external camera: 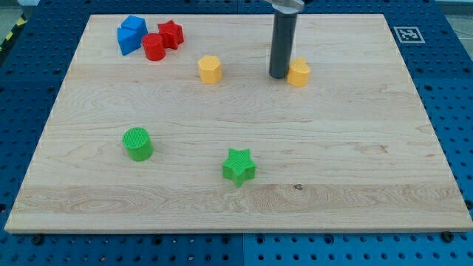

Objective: Move the yellow hexagon into the yellow heart

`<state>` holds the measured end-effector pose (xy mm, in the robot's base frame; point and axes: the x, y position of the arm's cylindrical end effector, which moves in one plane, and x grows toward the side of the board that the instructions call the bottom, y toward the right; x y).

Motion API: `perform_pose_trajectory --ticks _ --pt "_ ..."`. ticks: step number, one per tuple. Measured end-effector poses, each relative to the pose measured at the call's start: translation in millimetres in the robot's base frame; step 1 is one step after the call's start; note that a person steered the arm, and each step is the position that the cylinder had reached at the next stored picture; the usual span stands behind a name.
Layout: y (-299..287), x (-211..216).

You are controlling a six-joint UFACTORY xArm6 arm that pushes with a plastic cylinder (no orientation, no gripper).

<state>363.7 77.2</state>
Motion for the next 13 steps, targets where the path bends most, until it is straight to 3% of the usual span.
perform_pose_trajectory --ticks 1,2,3,6,11,13 --pt "33 -4" --pt "33 -32" --pt "34 -32" --pt "50 -4" --pt "133 52" --pt "133 66"
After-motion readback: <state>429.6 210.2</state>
